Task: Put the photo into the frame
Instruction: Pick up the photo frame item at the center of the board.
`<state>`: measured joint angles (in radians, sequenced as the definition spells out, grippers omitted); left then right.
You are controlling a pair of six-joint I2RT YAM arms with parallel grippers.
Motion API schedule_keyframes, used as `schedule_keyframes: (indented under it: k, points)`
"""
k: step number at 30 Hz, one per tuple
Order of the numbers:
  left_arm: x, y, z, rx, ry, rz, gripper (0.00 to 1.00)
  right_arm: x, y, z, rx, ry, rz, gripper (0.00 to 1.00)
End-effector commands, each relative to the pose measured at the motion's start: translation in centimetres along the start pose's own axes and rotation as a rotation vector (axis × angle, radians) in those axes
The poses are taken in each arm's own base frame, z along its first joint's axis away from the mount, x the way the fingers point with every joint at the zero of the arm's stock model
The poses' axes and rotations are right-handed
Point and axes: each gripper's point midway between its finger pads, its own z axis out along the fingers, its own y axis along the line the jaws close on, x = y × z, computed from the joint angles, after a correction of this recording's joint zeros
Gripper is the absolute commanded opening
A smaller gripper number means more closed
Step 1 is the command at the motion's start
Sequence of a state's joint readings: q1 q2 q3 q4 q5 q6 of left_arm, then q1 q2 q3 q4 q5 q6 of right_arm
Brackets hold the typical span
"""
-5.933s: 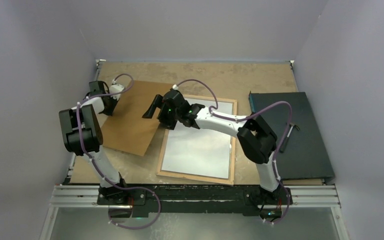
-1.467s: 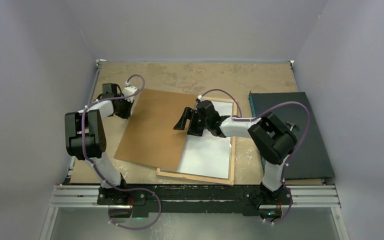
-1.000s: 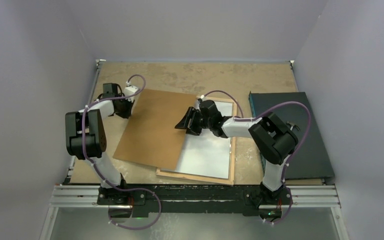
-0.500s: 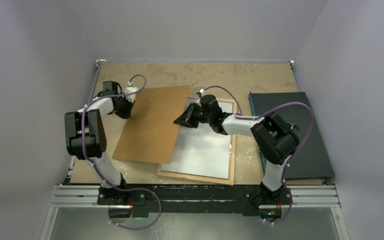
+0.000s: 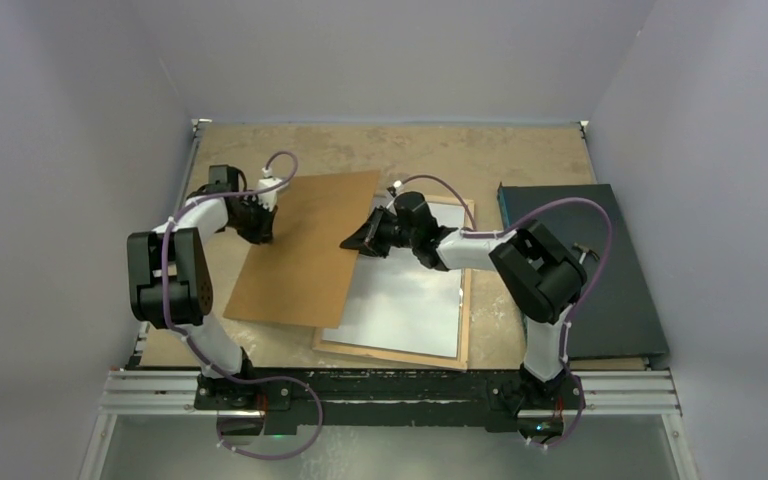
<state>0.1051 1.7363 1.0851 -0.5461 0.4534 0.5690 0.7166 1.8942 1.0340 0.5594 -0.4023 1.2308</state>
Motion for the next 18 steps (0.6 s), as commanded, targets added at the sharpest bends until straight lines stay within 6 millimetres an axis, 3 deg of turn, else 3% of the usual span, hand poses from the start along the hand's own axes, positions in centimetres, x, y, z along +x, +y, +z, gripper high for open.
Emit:
schedule_keyframes:
  k: [1, 4, 7, 10, 12, 14, 18]
  points:
    - [1.8, -4.3, -0.1, 0.169, 0.069, -0.067, 0.0, 0.1, 5.9, 0.2, -0.146, 0.008, -0.06, 0.0]
    - [-2.2, -3.5, -3.7, 0.11, -0.006, -0.004, 0.07, -0.5, 7.0, -0.2, -0.148, -0.005, -0.048, 0.0]
    - [-7.2, -3.0, -8.9, 0.017, -0.14, 0.092, 0.18, -1.7, 8.7, -0.9, -0.162, -0.042, -0.023, 0.0]
    - [-11.0, -4.6, -14.5, -0.049, -0.314, 0.259, 0.39, -3.6, 10.6, -2.0, -0.199, -0.078, 0.021, 0.0]
    - [-11.5, -6.1, -16.9, -0.074, -0.379, 0.394, 0.61, -5.1, 11.8, -3.0, -0.215, -0.105, 0.054, 0.0]
    - [-11.1, -7.1, -18.1, -0.103, -0.406, 0.509, 0.67, -6.8, 13.3, -4.1, -0.234, -0.132, 0.064, 0.0]
    - [-8.7, -9.8, -19.6, -0.08, -0.388, 0.683, 0.69, -10.1, 15.5, -6.3, -0.27, -0.163, 0.083, 0.0]
